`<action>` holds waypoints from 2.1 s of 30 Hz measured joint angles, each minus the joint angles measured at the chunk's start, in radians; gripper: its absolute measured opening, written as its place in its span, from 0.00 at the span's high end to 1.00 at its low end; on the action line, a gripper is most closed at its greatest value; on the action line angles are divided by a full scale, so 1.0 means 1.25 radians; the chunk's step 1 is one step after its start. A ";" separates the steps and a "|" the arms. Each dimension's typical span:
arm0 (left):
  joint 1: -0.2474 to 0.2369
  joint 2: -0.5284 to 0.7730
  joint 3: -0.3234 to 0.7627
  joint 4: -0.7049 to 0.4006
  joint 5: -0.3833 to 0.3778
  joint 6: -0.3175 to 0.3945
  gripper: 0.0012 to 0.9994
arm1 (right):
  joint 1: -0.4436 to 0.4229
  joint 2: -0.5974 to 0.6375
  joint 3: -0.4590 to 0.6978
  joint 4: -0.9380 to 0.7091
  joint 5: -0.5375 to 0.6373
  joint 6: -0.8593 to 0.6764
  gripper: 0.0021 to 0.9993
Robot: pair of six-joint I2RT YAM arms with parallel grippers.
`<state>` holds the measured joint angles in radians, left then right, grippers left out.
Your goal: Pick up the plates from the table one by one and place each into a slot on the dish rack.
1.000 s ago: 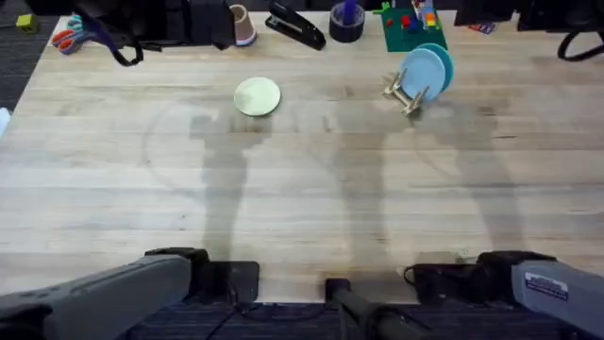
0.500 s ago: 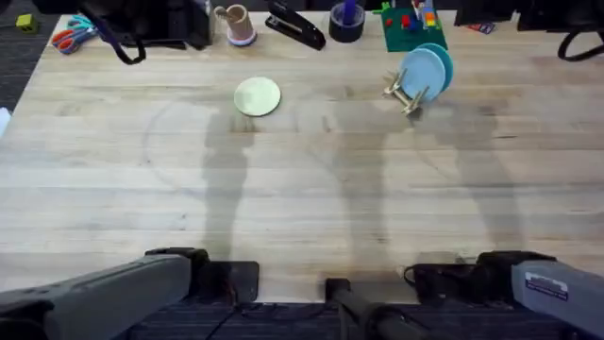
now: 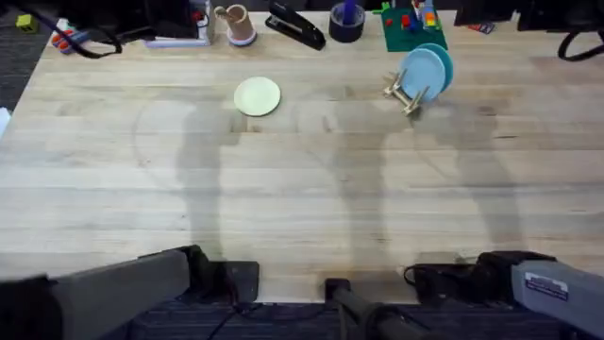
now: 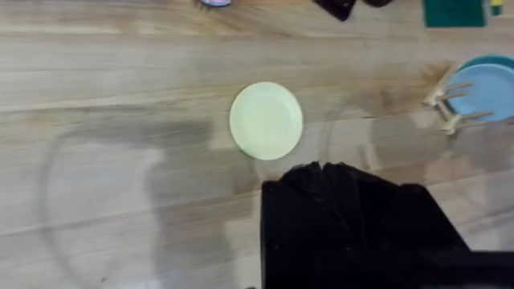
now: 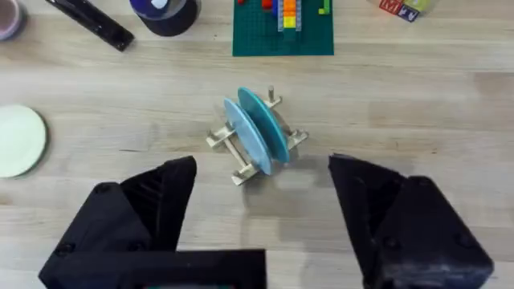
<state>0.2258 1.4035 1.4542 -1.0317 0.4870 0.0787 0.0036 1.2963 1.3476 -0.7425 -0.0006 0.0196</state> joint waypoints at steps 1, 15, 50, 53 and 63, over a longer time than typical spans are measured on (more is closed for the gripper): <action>0.018 0.012 0.001 0.000 0.036 0.012 0.96 | 0.000 0.000 0.000 0.000 0.000 0.000 0.01; 0.069 0.324 0.001 0.002 0.363 0.229 0.96 | 0.000 0.000 0.000 -0.004 0.000 0.000 0.00; 0.095 0.591 0.001 0.117 0.390 0.288 0.96 | 0.000 0.000 0.000 -0.005 0.000 0.000 0.00; 0.094 0.596 0.001 0.119 0.377 0.287 0.96 | 0.000 0.000 0.000 -0.005 0.000 0.000 0.00; 0.066 0.612 0.004 0.139 0.349 0.277 0.96 | 0.000 0.000 0.000 -0.005 0.000 0.000 0.00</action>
<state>0.3087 2.1681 1.4598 -0.8578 0.9231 0.4245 0.0036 1.2962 1.3476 -0.7486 -0.0006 0.0196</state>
